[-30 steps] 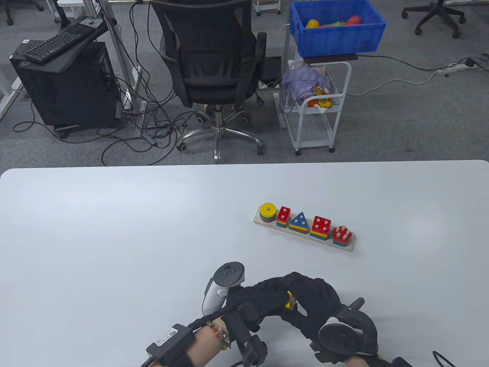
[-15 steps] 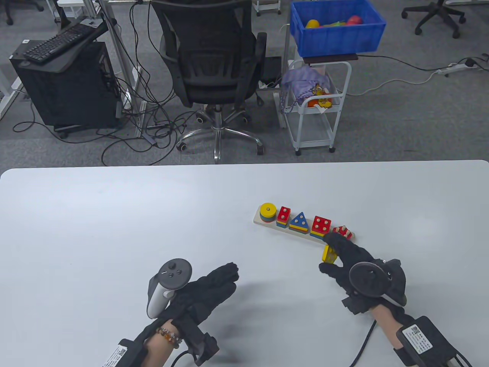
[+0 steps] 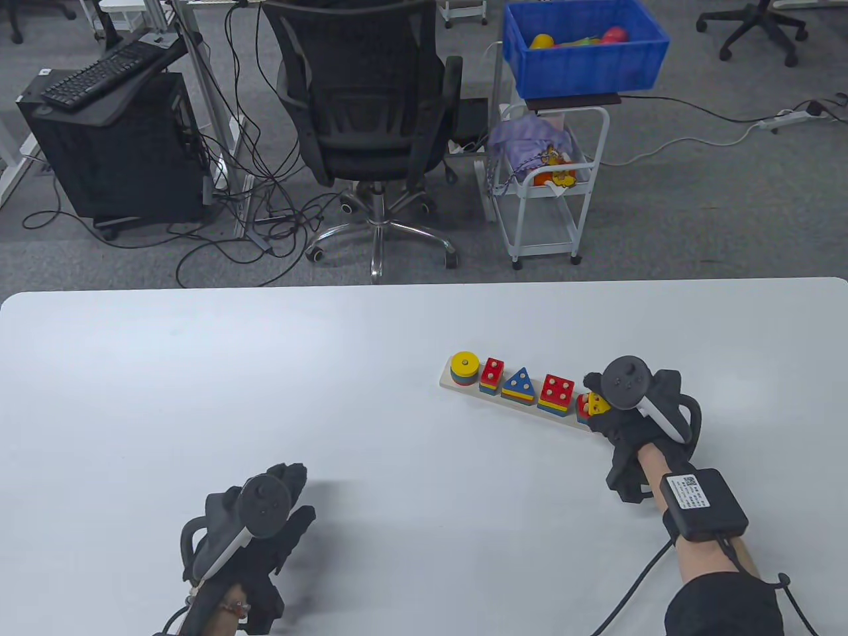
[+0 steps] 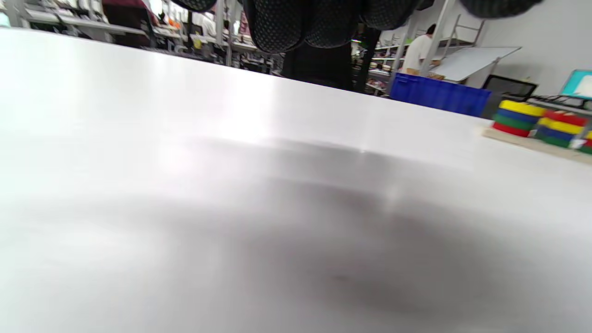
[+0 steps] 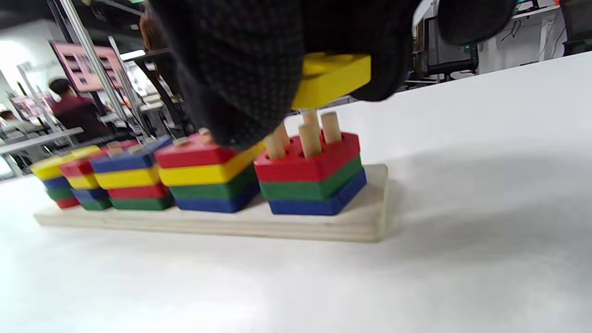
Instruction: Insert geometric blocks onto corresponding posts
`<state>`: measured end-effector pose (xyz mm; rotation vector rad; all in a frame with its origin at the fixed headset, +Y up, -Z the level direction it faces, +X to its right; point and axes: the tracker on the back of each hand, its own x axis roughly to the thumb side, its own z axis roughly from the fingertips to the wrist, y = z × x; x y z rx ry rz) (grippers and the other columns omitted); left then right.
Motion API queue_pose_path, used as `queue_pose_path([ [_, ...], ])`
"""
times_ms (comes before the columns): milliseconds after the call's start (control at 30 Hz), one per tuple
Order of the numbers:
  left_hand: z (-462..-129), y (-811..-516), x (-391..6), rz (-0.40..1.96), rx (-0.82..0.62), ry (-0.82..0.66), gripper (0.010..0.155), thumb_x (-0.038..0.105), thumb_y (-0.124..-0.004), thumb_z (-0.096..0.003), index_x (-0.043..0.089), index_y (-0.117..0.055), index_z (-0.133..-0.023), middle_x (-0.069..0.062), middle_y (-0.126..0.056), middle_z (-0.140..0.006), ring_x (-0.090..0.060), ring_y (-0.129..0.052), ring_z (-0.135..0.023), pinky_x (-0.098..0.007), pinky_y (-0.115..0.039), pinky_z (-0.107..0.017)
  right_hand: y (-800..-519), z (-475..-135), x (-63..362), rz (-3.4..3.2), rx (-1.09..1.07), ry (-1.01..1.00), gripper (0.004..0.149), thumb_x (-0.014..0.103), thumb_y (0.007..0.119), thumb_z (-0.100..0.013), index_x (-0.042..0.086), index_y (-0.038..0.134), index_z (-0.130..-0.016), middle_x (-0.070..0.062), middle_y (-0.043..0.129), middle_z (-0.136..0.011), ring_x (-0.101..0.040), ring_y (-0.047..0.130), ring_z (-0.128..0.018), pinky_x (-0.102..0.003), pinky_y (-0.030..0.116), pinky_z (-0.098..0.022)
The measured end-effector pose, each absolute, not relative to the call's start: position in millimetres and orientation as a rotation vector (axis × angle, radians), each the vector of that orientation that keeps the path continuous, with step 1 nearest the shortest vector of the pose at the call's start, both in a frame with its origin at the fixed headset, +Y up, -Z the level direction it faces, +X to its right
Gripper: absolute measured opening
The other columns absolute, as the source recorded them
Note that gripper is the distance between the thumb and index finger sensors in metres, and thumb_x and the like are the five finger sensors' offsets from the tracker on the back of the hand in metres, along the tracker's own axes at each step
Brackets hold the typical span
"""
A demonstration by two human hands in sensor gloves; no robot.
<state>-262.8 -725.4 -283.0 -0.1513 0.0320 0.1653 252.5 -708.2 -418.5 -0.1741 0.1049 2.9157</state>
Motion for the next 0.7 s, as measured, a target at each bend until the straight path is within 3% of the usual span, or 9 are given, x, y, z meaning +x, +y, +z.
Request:
queue_pose_path([
  [367,-285.9,-731.7,-274.2,0.201,-0.194,0.077,0.068,0.059,-0.068,-0.0419,0.041,-0.052,-0.105,0.009,-0.055,-0.118,-0.021,-0.062,-0.111,-0.056,-0.046,-0.082,-726.2,-435.6,247.6,2.939,-0.242,0.173,0.068,0.028,0.095,-0.034,0.031,0.066,-0.095,0.001,0.070,-0.105,-0.035,0.071,-0.097,-0.071,0.049,-0.071],
  [467,-285.4,-731.2,-273.9,0.201,-0.198,0.080,0.068,0.059,-0.068,-0.0418,0.041,-0.052,-0.106,0.008,-0.055,-0.118,-0.021,-0.062,-0.111,-0.056,-0.046,-0.082,-734.3,-434.7,249.0,2.932,-0.236,0.206,0.074,0.029,0.094,-0.035,0.030,0.058,-0.100,-0.002,0.060,-0.110,-0.037,0.061,-0.103,-0.071,0.047,-0.072],
  [700,-285.5,-732.8,-273.3,0.180,-0.181,0.091,0.070,0.060,-0.068,-0.0417,0.043,-0.048,-0.106,0.010,-0.048,-0.120,-0.021,-0.054,-0.114,-0.057,-0.041,-0.083,-718.9,-399.5,250.6,2.762,-0.037,-0.081,0.076,0.037,0.089,-0.037,0.023,0.053,-0.103,-0.011,0.054,-0.111,-0.042,0.058,-0.101,-0.073,0.049,-0.068],
])
